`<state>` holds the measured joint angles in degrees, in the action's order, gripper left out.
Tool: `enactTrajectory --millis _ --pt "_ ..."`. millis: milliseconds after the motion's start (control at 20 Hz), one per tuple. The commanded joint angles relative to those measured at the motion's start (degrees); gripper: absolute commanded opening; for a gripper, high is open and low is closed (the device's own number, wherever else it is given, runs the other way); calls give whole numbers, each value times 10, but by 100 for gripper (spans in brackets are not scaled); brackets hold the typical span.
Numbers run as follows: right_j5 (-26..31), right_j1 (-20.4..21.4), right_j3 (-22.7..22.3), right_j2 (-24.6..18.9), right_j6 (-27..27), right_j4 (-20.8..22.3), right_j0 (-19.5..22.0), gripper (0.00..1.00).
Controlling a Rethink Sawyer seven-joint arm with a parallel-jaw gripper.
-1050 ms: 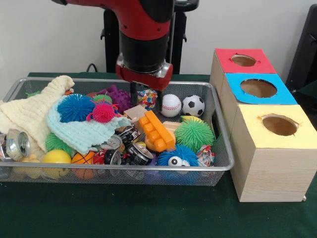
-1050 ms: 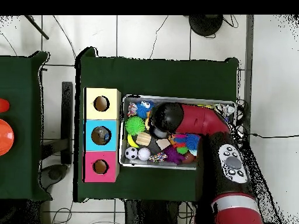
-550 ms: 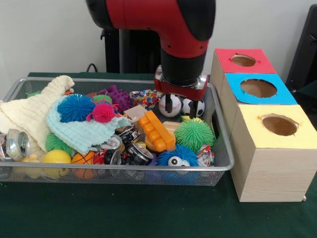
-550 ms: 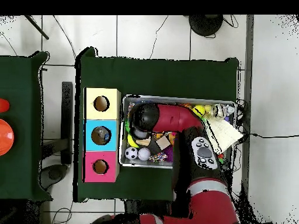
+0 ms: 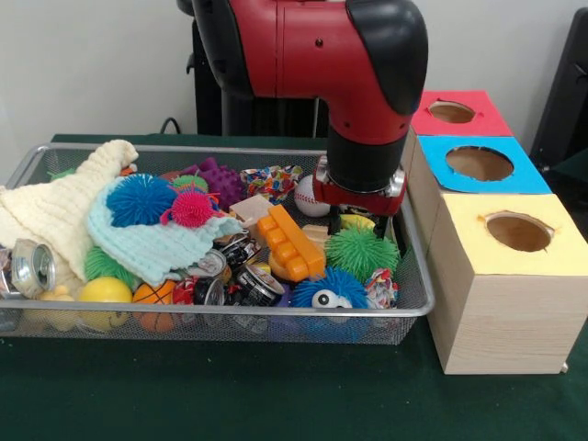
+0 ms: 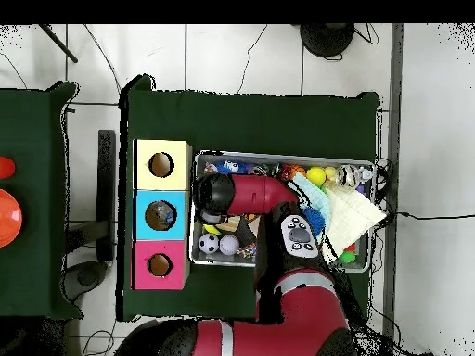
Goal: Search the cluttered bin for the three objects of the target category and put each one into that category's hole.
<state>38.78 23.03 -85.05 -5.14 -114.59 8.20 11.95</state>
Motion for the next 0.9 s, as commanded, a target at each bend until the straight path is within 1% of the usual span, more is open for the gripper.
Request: enactTrajectory --millis 50,200,350,400,450,550,650,700,750,800,900 --pt "-40 -52 28 23 -122 -26 -6 100" --pt "-56 -59 26 24 -125 -33 -10 100" --pt "-38 -74 40 17 -98 -34 -8 100" --pt "-40 -76 35 7 -93 -41 -2 100" --pt "-48 -77 30 -1 -88 -45 5 100" --pt "-80 -77 24 -2 -92 -46 3 100" --pt "-105 -76 22 4 -98 -42 -3 100" --pt "-113 -76 24 8 -96 -37 -6 100" --pt "-118 -76 25 3 -82 -32 -3 100" --pt "-129 -76 24 -1 -76 -29 -1 0" --pt "-128 -74 24 3 -83 -33 -4 0"
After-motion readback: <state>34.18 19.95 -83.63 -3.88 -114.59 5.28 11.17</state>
